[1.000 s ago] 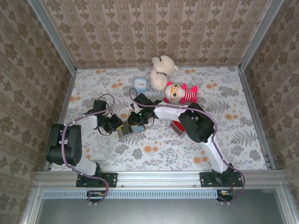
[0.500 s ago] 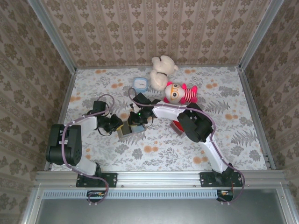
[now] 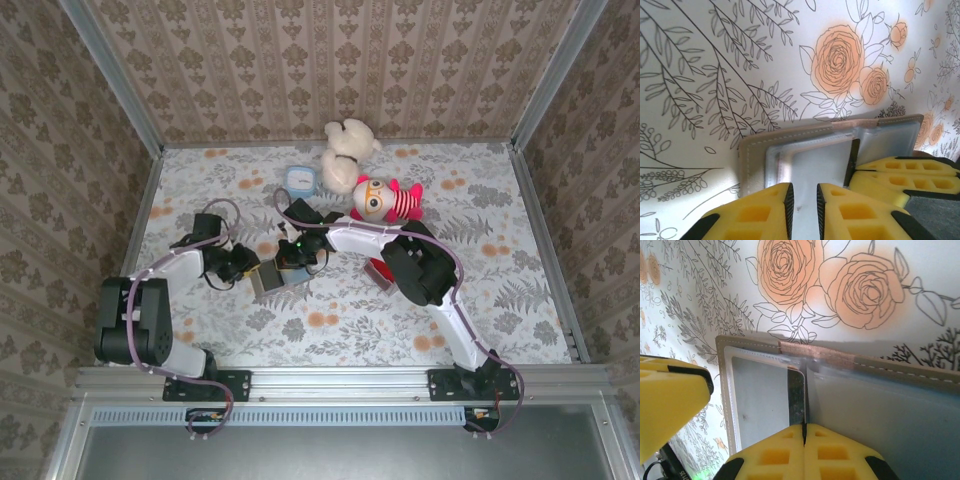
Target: Take the credit cards out of the card holder
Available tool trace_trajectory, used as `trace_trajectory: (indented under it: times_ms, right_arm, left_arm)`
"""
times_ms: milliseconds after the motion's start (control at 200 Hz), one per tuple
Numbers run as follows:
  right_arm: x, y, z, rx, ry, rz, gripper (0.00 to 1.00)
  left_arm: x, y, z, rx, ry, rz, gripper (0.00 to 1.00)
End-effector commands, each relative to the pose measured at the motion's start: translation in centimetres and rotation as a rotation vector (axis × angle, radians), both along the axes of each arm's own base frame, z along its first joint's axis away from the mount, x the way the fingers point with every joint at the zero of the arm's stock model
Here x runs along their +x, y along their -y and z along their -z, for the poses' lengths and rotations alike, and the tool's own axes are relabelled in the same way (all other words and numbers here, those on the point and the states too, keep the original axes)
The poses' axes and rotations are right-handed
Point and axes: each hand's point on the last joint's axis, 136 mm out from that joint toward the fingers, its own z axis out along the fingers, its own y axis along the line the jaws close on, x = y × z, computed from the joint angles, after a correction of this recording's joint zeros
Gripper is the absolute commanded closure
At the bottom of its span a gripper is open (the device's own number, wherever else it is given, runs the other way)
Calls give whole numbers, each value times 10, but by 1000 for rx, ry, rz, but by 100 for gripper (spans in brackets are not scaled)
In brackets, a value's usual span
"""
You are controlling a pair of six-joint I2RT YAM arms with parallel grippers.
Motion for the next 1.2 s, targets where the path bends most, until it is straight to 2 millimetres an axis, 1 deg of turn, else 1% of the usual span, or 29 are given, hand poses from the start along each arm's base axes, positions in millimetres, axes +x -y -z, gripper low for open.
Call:
trace_trajectory:
  times_ms: [0,85,205,305,435,465,560,690,815,925,1010,1195]
  right_arm:
    - [0,14,-13,-51,37,6,100]
    - [1,16,-13,-59,41,7,100]
    - [1,16,-12,-60,41,6,100]
    - [-1,15,-11,-58,36,2,100]
    - [0,17,-11,-64,41,1,100]
    - [1,18,-12,-66,45,3,100]
    - [2,23,-12,-84,55,7,100]
    - [7,31,-14,-91,69,25,100]
    - [12,36,-17,-92,73,42,100]
    - [10,34,-16,-83,66,36,100]
    - [6,28,-15,-44,38,20,100]
    - [-3,17,-13,15,-24,-7,81]
  left_arm:
    - [-2,0,8,-11,-24,-3,80]
    - [-3,2,15,-32,-40,-10,82]
    - [-3,7,19,-56,-53,2,85]
    - [-4,7,24,-54,-65,6,86]
    - [-10,5,33,-35,-102,7,89]
    - [-12,3,34,-24,-109,6,91]
    - [-18,-5,39,31,-136,6,94]
    - [-22,-13,39,78,-143,4,96]
    - [-21,-13,38,83,-135,9,96]
    - [-18,-11,36,74,-125,13,96]
    - [-17,-9,35,60,-119,18,95]
    - [-17,-8,36,55,-121,19,96]
